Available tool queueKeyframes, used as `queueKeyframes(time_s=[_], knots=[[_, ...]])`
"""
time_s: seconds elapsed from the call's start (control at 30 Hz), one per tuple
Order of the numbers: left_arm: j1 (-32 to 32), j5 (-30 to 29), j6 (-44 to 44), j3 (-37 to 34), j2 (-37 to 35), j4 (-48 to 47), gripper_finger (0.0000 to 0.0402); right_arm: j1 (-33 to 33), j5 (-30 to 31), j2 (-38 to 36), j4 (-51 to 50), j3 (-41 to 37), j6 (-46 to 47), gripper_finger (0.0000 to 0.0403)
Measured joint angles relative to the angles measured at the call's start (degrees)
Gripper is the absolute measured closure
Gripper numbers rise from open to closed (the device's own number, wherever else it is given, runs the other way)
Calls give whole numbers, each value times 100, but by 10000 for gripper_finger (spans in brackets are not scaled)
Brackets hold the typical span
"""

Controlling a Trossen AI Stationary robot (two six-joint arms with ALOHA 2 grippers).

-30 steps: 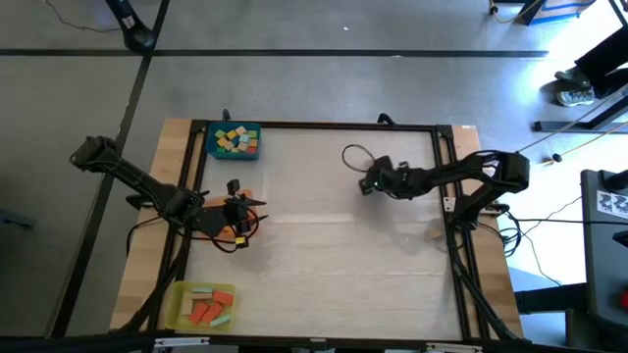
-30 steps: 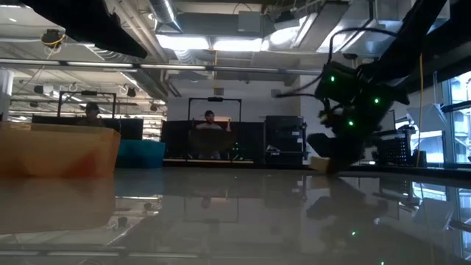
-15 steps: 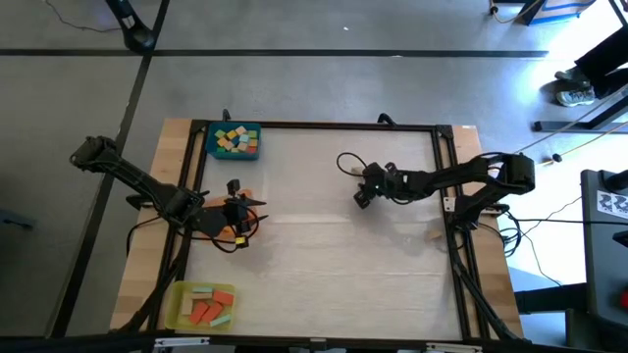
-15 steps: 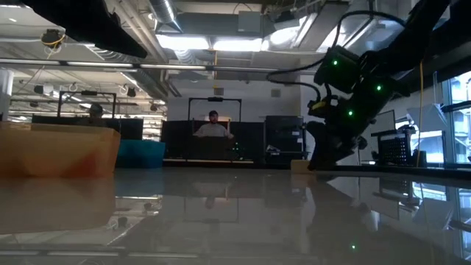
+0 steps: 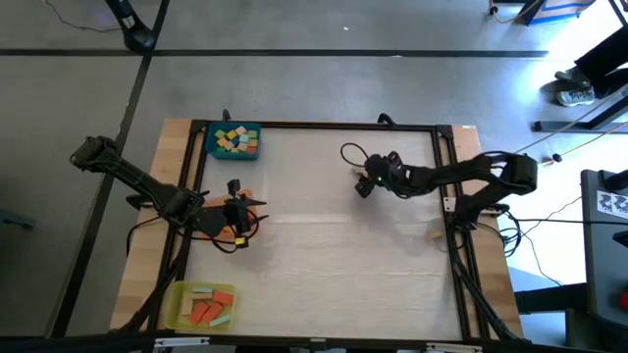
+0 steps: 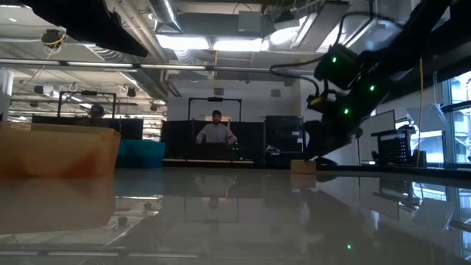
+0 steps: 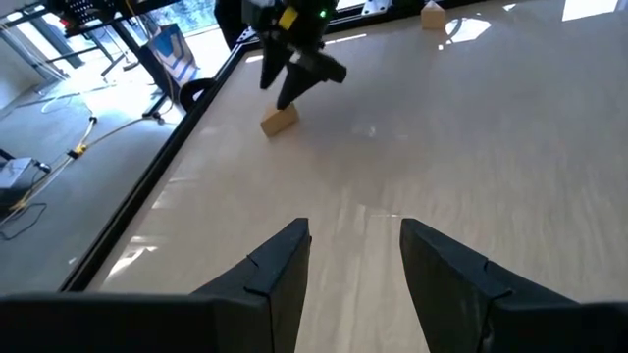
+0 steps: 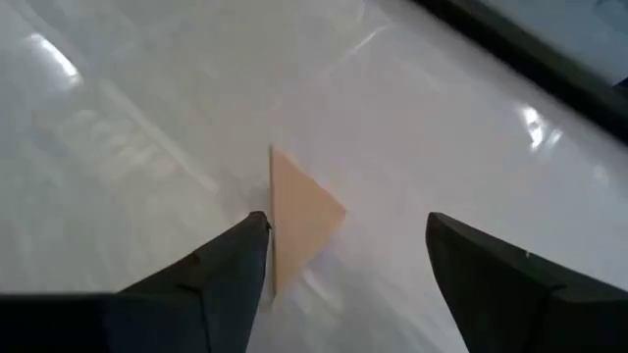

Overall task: Sort blocks by size
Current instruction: Put the light brown triangular block into the orange bin

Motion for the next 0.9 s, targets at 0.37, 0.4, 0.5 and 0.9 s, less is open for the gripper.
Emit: queueKeyframes(time_s=[0.37,0.4,0.5,0.9], knots=[[0,-1,58,0,0,-4,251,-317,-557,1224,1326,-45,-70,130],[0,-1,72,0,0,-2,251,-305,-544,1320,1496,-43,-143,135],[0,-1,72,0,0,-2,251,-304,-577,1465,1872,-40,-367,163],[0,-1,72,0,0,-2,251,-182,-763,1427,1817,-16,-531,284]])
